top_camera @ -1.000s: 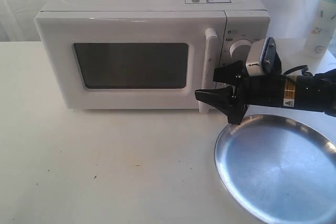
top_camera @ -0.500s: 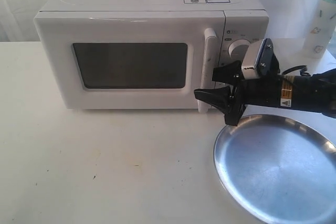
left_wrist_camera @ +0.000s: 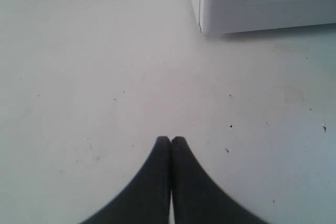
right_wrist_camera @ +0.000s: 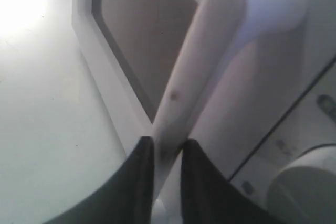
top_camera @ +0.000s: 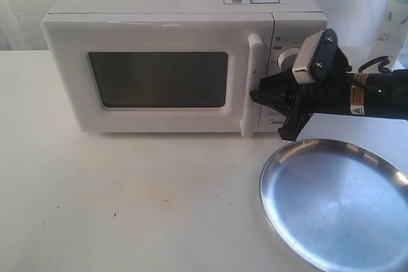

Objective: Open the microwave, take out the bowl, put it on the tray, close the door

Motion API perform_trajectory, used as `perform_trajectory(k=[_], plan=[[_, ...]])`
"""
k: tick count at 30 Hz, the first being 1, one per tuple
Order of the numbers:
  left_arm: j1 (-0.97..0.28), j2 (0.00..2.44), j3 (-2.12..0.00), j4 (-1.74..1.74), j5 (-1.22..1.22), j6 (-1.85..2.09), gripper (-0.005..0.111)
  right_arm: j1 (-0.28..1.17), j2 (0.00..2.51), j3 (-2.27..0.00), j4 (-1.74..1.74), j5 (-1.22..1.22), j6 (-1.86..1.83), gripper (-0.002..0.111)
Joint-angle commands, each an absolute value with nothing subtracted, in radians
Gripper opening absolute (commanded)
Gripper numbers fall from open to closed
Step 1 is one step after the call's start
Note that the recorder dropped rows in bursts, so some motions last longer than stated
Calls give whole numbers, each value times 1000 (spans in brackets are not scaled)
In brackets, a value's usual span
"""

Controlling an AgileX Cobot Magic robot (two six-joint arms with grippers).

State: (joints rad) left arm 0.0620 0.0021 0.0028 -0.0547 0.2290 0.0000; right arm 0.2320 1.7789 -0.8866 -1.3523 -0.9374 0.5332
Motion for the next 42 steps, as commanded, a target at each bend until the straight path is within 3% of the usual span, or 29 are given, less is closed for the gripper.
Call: perform_trajectory(k=[1, 8, 11, 17, 19, 22, 42], plan=[[57, 0, 0, -59, 232, 0, 0, 259, 1731, -907, -1324, -1221, 553, 4], [57, 0, 0, -59, 232, 0, 0, 261, 1738, -907, -1290, -1221, 567, 41], [57, 0, 0, -59, 232, 0, 0, 261, 1738, -907, -1285, -1221, 582, 43], [57, 0, 0, -59, 232, 0, 0, 261, 1738, -907, -1284, -1221, 589, 33], [57, 0, 0, -59, 232, 0, 0, 261, 1738, -907, -1286, -1221, 587, 24], [57, 0, 0, -59, 232, 0, 0, 261, 1738, -907, -1316, -1221, 532, 0], [57, 0, 0, -59, 232, 0, 0, 309, 1724, -907, -1523, -1221, 465, 0]])
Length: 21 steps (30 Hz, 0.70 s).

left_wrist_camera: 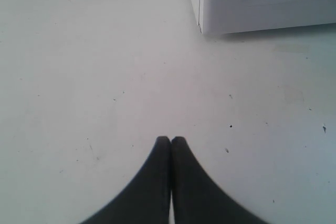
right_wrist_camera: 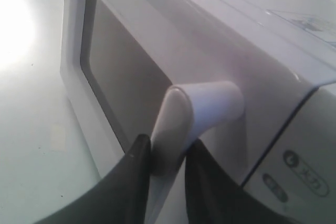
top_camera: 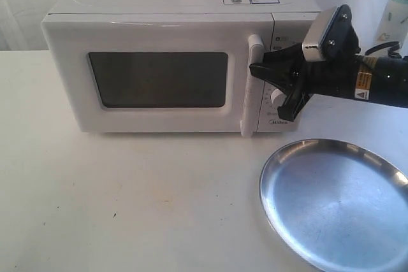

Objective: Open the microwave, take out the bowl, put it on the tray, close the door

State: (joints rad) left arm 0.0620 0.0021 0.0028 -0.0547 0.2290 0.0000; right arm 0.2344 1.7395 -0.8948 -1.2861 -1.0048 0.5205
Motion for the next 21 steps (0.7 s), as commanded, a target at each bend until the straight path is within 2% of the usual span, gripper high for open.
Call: perform_trajectory(k=[1, 10, 21], plan=[[57, 0, 0, -59, 232, 0, 0, 318, 1720, -907, -1530, -1221, 464, 0], [57, 0, 0, -59, 232, 0, 0, 397, 1666, -909, -1635, -1221, 465, 0], [57, 0, 0, -59, 232, 0, 0, 400, 1627, -906, -1665, -1221, 477, 0]])
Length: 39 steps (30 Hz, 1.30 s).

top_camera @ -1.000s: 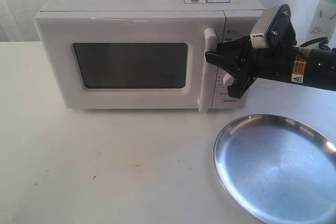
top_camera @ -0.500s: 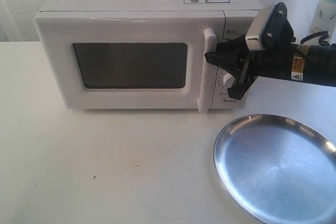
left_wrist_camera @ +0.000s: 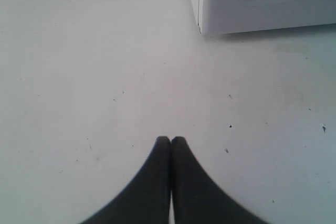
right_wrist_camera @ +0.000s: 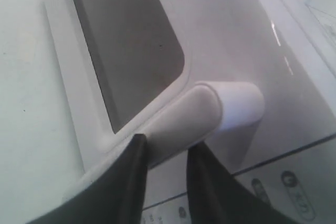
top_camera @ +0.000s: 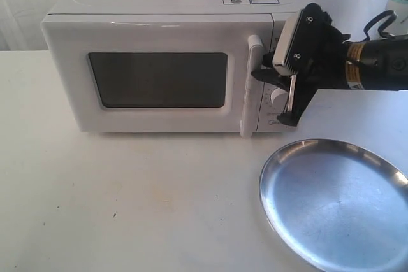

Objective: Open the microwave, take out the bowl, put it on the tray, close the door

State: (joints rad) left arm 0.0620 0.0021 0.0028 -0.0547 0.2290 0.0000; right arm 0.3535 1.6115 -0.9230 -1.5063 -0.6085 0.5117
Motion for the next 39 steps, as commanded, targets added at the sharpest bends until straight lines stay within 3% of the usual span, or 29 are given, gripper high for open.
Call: perform_trajectory(k=[1, 14, 21, 26, 36, 39], plan=[[57, 0, 0, -59, 232, 0, 0, 400, 1627, -906, -1665, -1221, 477, 0], [57, 0, 0, -59, 232, 0, 0, 351, 1627, -906, -1652, -1008, 599, 0], [57, 0, 0, -59, 232, 0, 0, 159, 1633, -898, -1693, -1093, 678, 0], [57, 0, 0, -59, 232, 0, 0, 7, 1683, -852, -1454, -1221, 652, 0], [57, 0, 0, -59, 232, 0, 0, 63, 1781, -826, -1297, -1221, 655, 0], [57, 0, 0, -59, 232, 0, 0, 91, 1779, -827, -1283, -1221, 643, 5]])
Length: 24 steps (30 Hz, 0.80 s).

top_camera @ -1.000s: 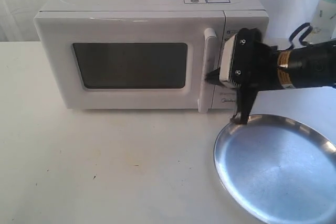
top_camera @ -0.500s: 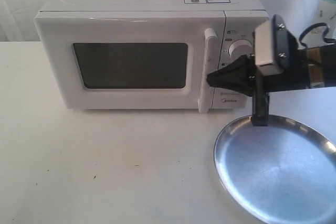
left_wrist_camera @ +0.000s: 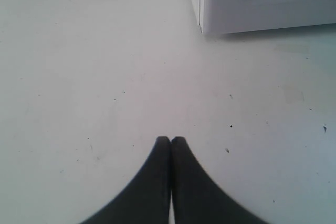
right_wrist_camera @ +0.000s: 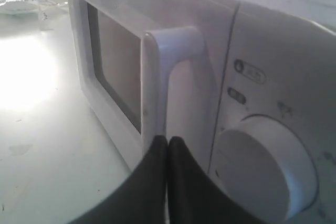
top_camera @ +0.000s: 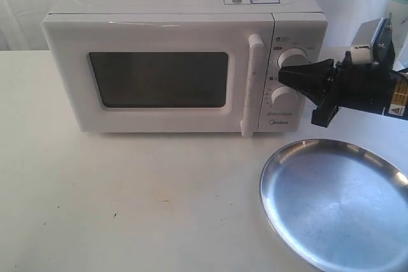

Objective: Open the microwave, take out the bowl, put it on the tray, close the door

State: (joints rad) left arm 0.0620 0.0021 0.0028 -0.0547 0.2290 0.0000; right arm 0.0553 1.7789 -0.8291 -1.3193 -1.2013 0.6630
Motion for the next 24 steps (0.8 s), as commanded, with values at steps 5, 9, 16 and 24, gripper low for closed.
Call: perform_trajectory(k=[5, 9, 16, 24], plan=[[57, 0, 0, -59, 232, 0, 0, 133, 1777, -827, -1220, -1221, 624, 27], [57, 0, 0, -59, 232, 0, 0, 154, 1777, -827, -1176, -1221, 622, 51], [57, 0, 0, -59, 232, 0, 0, 203, 1777, -827, -1152, -1221, 572, 61], [57, 0, 0, -59, 232, 0, 0, 269, 1777, -827, -1077, -1169, 530, 59]])
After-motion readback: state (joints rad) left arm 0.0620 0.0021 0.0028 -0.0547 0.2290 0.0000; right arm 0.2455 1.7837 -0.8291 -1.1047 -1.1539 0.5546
